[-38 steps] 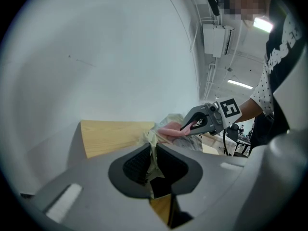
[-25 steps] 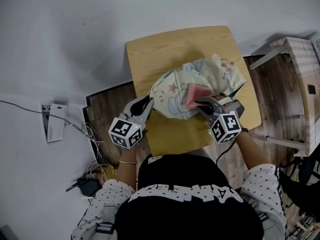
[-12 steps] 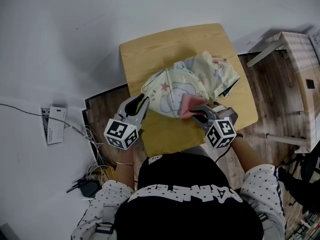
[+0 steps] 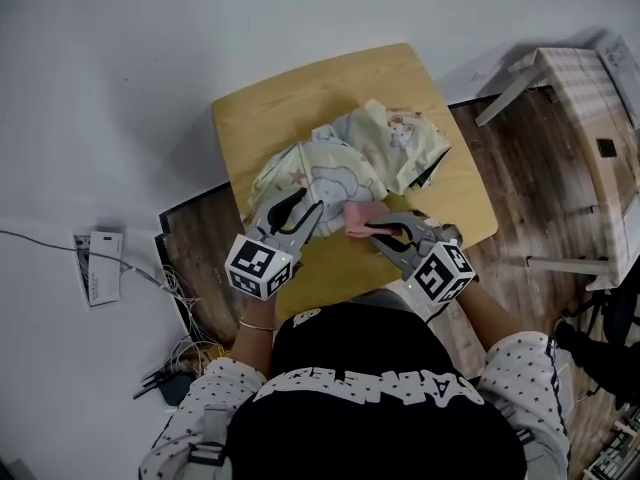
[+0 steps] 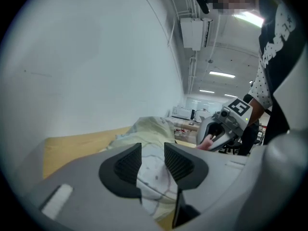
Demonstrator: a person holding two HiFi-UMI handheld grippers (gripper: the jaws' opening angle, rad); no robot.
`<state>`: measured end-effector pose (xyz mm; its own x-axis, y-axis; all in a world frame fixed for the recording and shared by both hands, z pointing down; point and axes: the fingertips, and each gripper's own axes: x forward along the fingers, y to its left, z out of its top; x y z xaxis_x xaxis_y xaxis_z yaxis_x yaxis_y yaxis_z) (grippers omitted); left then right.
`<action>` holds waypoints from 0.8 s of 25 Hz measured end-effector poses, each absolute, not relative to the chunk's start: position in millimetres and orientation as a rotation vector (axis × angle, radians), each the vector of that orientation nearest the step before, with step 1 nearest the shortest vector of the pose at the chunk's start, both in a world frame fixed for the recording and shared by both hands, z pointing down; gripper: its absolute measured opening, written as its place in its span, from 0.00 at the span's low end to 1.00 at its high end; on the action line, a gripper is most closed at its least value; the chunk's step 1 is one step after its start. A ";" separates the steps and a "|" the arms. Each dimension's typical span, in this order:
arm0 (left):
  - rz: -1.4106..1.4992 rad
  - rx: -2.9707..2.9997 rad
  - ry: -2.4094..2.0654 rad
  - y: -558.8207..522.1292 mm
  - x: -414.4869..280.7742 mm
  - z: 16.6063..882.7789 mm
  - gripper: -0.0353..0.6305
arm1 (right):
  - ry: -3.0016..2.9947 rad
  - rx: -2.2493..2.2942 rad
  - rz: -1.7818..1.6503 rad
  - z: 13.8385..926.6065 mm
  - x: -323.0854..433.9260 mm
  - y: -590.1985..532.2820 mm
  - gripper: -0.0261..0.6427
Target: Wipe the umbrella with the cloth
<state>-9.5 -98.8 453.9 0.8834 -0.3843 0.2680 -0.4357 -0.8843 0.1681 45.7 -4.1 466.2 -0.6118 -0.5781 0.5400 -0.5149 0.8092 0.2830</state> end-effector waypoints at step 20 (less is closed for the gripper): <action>1.109 3.112 -0.440 -53.6 91.4 529.8 0.48 | -2.258 1.213 -0.045 442.3 152.9 30.8 0.09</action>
